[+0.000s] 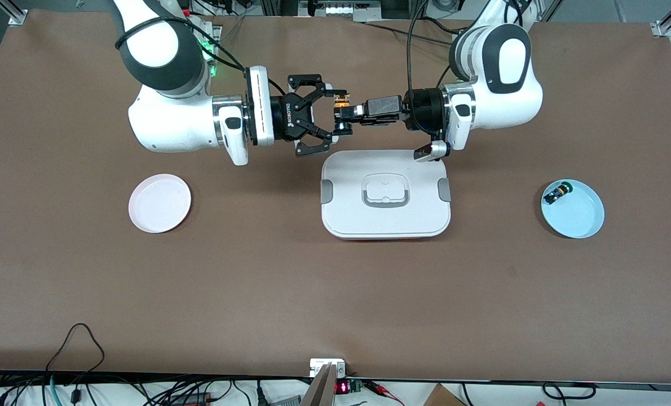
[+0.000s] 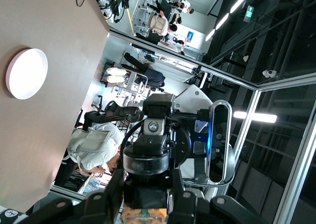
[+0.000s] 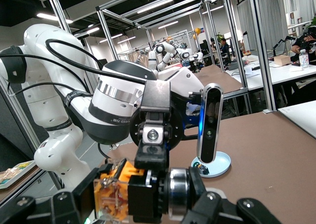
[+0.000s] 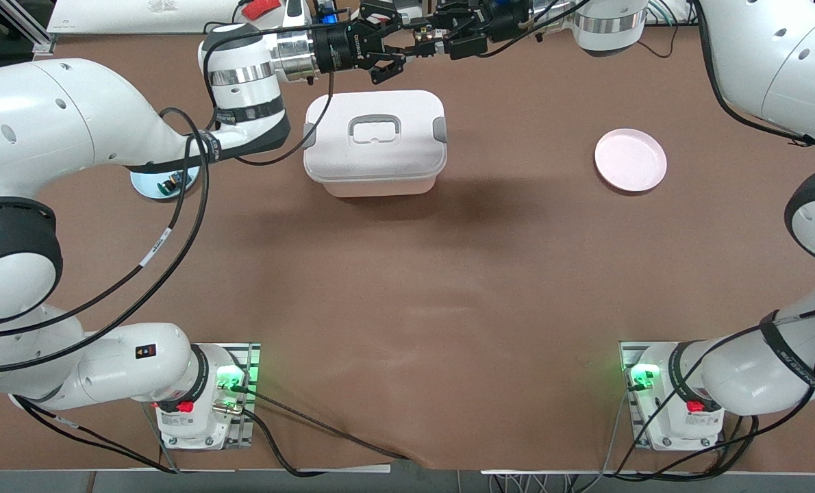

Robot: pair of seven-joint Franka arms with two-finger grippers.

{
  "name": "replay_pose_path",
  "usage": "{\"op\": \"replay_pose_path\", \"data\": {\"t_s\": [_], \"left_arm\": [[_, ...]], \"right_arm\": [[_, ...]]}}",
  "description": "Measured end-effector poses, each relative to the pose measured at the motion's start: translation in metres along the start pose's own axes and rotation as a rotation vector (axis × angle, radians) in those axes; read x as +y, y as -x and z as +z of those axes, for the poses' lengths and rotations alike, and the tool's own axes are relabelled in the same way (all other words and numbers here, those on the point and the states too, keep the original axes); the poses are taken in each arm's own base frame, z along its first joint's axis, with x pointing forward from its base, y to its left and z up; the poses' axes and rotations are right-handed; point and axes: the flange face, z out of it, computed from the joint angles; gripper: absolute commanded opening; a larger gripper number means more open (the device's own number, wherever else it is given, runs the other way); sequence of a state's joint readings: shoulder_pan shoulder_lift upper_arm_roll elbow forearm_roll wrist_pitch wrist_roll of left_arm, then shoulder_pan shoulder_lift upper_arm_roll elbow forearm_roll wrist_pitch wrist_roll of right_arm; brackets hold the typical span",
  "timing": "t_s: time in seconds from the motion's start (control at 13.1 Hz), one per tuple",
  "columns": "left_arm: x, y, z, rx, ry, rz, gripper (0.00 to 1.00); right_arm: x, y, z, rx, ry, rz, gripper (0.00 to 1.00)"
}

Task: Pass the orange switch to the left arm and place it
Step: 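Close the left gripper on the switch while the right gripper opens, then carry the switch to the blue plate while the right gripper retracts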

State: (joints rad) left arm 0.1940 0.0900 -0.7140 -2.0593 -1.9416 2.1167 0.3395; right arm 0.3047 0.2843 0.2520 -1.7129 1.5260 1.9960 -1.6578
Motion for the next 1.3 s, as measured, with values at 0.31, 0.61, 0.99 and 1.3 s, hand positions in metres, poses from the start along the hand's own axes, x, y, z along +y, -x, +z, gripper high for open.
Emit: {"op": "replay_pose_path", "data": {"t_s": [0.31,0.61,0.99,1.3], "left_arm": [[0.000,0.000,0.000,-0.001,0.000,0.001,0.16],[0.006,0.001,0.002,-0.004,0.006,0.007,0.16],[0.007,0.001,0.002,-0.007,-0.002,0.017,0.16],[0.011,-0.007,-0.009,-0.027,-0.122,0.111,0.16]], "right_arm": [[-0.001,0.000,0.000,0.000,0.001,0.000,1.00],[-0.005,0.004,0.002,-0.007,-0.003,0.007,1.00],[-0.006,0.001,-0.008,-0.007,0.012,0.002,1.00],[0.006,0.001,-0.064,-0.044,0.094,-0.015,1.00]]}}
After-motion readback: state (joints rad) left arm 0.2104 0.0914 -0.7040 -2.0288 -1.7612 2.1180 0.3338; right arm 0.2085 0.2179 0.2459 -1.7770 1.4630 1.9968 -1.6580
